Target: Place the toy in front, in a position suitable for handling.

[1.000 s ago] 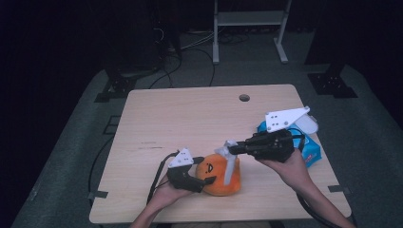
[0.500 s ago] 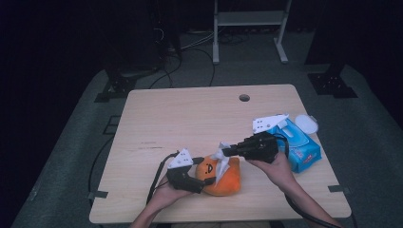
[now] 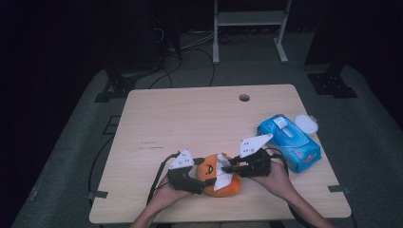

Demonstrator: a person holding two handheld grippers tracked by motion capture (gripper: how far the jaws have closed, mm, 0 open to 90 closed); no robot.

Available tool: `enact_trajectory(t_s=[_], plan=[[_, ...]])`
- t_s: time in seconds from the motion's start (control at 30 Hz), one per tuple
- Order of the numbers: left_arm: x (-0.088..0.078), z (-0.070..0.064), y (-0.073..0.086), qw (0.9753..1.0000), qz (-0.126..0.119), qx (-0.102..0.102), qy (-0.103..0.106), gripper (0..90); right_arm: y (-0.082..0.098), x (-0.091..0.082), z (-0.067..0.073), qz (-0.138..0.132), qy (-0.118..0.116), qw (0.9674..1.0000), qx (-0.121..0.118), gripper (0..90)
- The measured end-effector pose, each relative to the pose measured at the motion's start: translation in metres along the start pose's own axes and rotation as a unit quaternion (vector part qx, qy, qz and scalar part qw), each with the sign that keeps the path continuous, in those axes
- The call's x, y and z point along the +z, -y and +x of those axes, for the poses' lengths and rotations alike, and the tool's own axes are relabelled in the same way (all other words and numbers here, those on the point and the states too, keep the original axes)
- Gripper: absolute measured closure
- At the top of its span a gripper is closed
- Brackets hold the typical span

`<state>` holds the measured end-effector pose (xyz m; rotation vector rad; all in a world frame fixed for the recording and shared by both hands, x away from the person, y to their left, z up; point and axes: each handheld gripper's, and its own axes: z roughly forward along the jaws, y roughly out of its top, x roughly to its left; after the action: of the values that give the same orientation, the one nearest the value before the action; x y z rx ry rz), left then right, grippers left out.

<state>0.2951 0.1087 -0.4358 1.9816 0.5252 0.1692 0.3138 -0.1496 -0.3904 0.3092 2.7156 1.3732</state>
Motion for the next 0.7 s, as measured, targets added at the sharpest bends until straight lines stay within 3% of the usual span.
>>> enact_trajectory(t_s=[0.13,0.33,0.57,0.7], plan=[[0.001,0.0,-0.001,1.0,0.004,0.001,0.0,16.7,0.001,0.004,0.005,0.012,0.007,0.9997,-0.02,64.7],[0.001,0.0,0.001,0.9998,0.016,0.001,0.012,16.8,0.007,0.014,0.01,0.022,0.022,0.9983,-0.048,65.2],[0.0,-0.001,0.0,0.9994,0.027,0.008,0.022,16.7,0.016,0.018,0.008,0.023,0.025,0.9986,-0.041,68.8],[-0.002,0.007,-0.007,0.9993,0.025,0.0,0.029,16.6,0.02,0.018,0.005,0.019,0.018,0.9993,-0.028,73.5]])
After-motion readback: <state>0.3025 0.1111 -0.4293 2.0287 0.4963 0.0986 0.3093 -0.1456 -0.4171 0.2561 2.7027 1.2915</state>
